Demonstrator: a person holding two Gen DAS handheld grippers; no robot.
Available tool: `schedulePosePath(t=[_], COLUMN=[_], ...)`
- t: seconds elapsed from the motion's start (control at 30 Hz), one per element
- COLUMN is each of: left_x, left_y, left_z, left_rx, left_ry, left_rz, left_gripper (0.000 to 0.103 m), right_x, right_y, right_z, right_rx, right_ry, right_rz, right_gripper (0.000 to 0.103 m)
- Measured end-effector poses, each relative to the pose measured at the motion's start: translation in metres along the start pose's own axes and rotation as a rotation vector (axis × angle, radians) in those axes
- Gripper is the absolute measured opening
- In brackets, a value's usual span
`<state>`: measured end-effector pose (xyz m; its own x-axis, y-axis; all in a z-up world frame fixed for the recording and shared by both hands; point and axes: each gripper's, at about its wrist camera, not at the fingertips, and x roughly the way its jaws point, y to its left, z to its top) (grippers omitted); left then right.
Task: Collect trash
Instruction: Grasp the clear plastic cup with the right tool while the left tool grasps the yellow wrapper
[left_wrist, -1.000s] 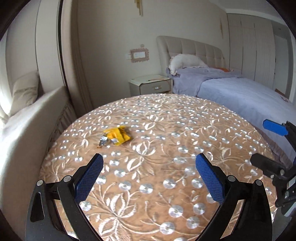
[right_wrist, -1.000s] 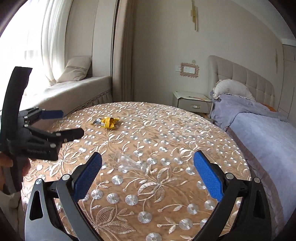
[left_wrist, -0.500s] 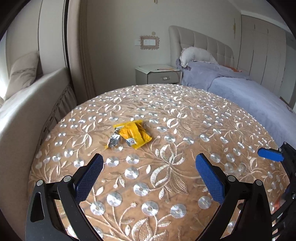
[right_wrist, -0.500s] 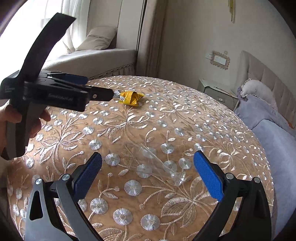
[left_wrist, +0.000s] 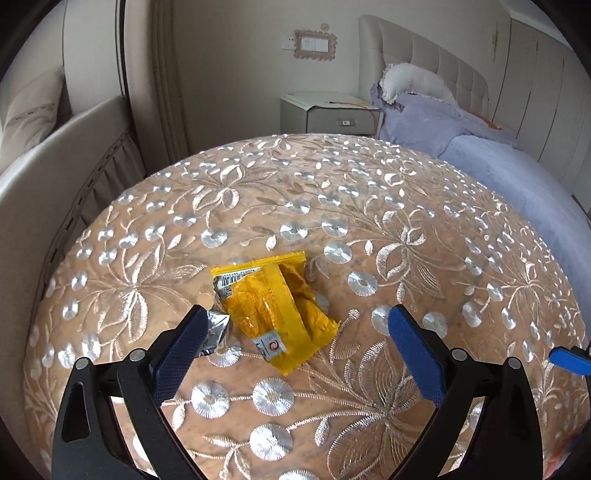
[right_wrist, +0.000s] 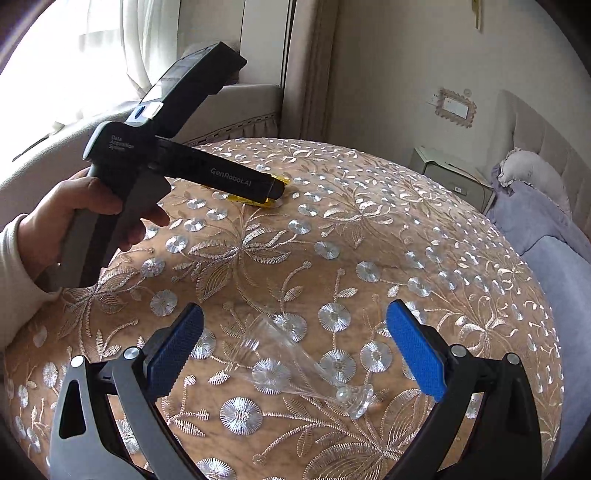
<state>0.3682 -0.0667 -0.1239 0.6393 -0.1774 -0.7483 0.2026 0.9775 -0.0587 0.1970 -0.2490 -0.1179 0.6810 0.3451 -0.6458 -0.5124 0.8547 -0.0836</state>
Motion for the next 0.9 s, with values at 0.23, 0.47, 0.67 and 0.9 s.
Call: schedulePosePath(t=[0.23, 0.47, 0.67, 0.9], left_x=[0.027, 0.025, 0.021, 0.016], left_y=[-0.012, -0.013, -0.021, -0.019], left_z=[-0.003, 0.001, -0.001, 0.000], left_rx=[0.070, 0.062, 0.099, 0.084], left_ry=[0.064, 0.053, 0.034, 0.024], left_rz=[0.009, -0.004, -0.030, -0.090], left_gripper=[0.051, 0.006, 0.000, 0.000], right_x=[0.010, 0.028, 0.032, 0.033], right_y=[0.001, 0.009, -0.001, -0.008], right_z=[0.001, -0.009, -0.009, -0.006], right_rx=[-0.076, -0.203, -0.143, -0.056], right_ry=[0.053, 0.157, 0.184, 0.182], right_rz=[0.053, 0.101, 0.182, 0.200], right_gripper=[0.099, 0.099, 0.086, 0.052])
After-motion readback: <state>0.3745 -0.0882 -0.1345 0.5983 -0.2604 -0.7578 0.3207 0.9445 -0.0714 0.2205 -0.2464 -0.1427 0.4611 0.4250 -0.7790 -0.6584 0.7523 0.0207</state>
